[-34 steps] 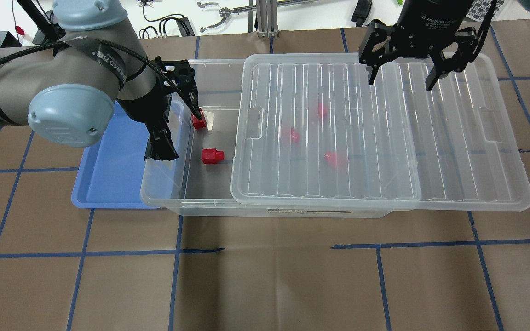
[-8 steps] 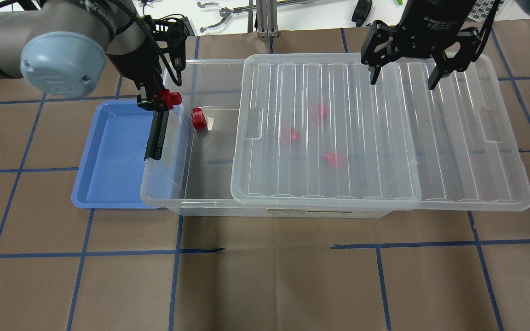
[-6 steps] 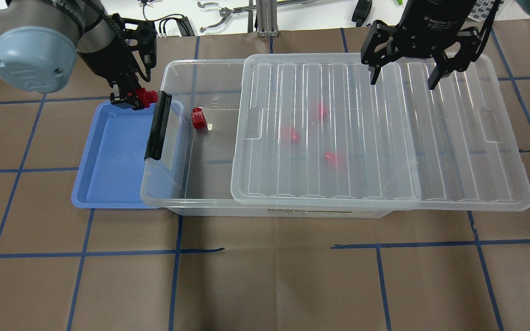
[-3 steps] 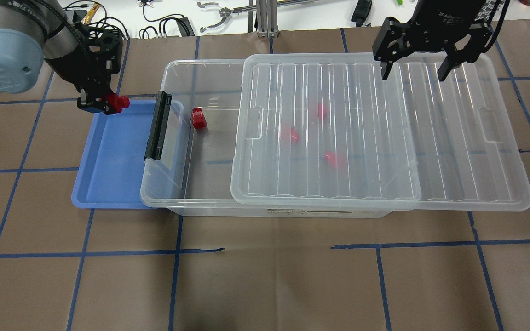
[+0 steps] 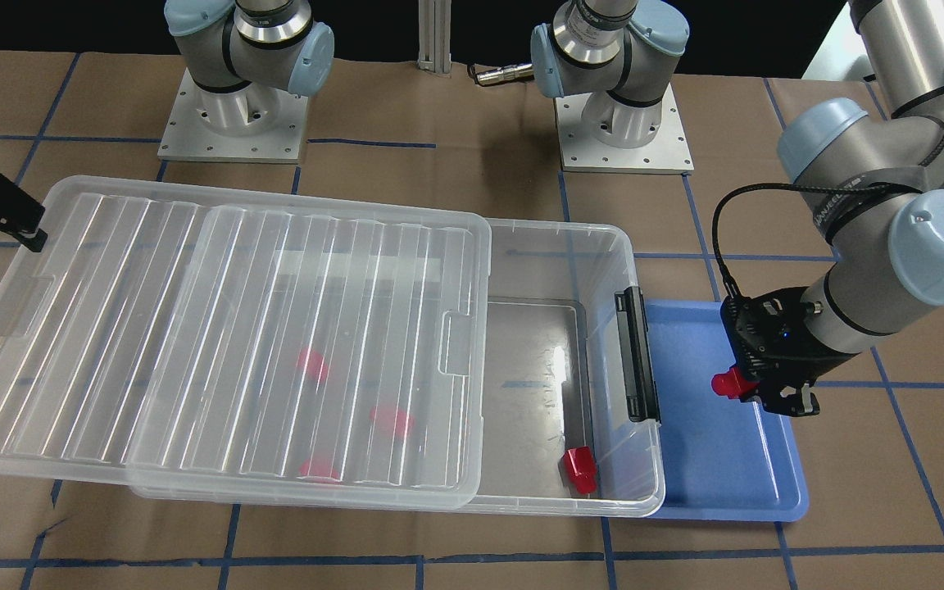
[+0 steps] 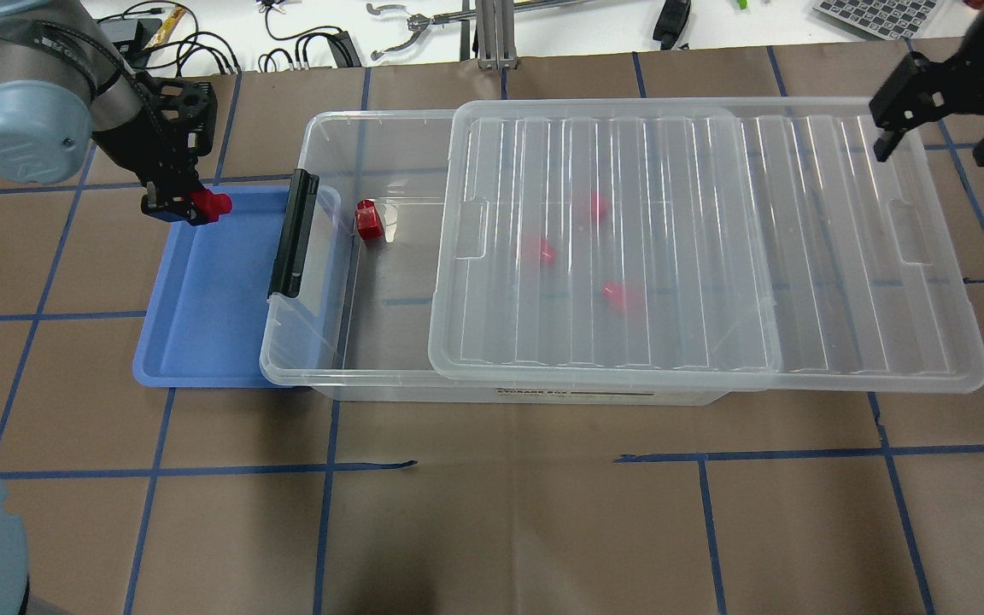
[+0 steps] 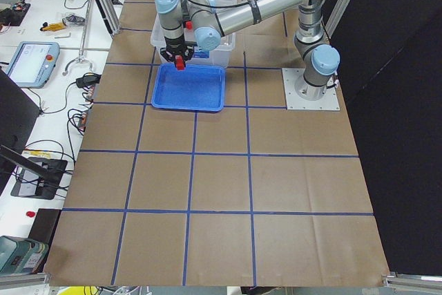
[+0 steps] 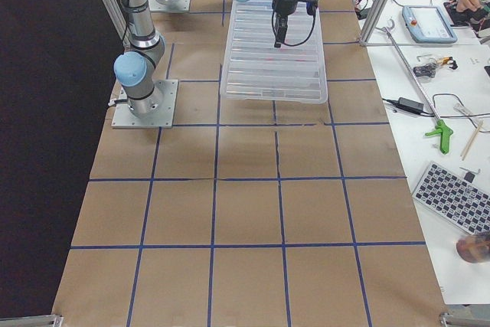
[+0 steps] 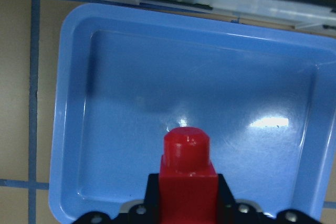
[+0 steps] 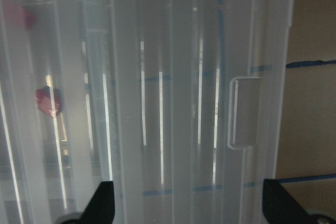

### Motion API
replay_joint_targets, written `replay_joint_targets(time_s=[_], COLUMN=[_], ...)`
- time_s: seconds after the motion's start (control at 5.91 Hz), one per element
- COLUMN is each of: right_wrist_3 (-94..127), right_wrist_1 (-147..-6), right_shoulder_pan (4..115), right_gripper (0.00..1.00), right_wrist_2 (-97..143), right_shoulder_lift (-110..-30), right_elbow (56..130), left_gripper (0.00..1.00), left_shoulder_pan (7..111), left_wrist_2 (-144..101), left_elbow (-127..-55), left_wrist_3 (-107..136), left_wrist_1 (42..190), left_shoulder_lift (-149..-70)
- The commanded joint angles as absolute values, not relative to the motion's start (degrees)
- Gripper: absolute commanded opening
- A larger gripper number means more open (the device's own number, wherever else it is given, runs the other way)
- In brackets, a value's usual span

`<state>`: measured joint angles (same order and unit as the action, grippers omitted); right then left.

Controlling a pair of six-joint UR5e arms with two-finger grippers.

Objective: Place red block in blue tray from box

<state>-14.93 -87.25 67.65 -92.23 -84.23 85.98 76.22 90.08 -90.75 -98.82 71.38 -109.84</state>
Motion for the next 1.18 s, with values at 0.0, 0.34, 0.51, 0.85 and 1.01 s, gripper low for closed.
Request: replay_joint_targets(time_s=[0.0,0.34,0.51,0.85,1.01], right_wrist_3=[-22.46,-26.27,-26.19,-25.23,-24.96], right_wrist_1=[-96.02,-101.76,-102.13,-105.98,-105.73], right_shoulder_pan=[58.84,53.37,52.74,52.56,53.08], right_gripper=[1.00,1.00,1.00,1.00,1.00], right_wrist_2=[-94.57,-98.14,-98.43,-97.91,-97.13], right_shoulder_lift=[-84.29,-84.20,-84.20,-82.19,-82.35], right_elbow=[94.44,98.42,99.66,100.98,101.16], left_gripper=[0.21,0.21,0.21,0.27,0.87], left_shoulder_pan=[76.11,76.03,76.03,76.03,76.03], left_wrist_2=[90.61,90.35,90.44,90.18,89.91], left_elbow=[-94.29,-102.26,-103.96,-103.89,-103.89], left_wrist_3=[-100.28,-100.28,-100.28,-100.28,-100.11], left_wrist_1=[65.78,54.39,51.27,50.98,50.98], left_shoulder_lift=[-111.96,-113.37,-114.77,-115.66,-115.58])
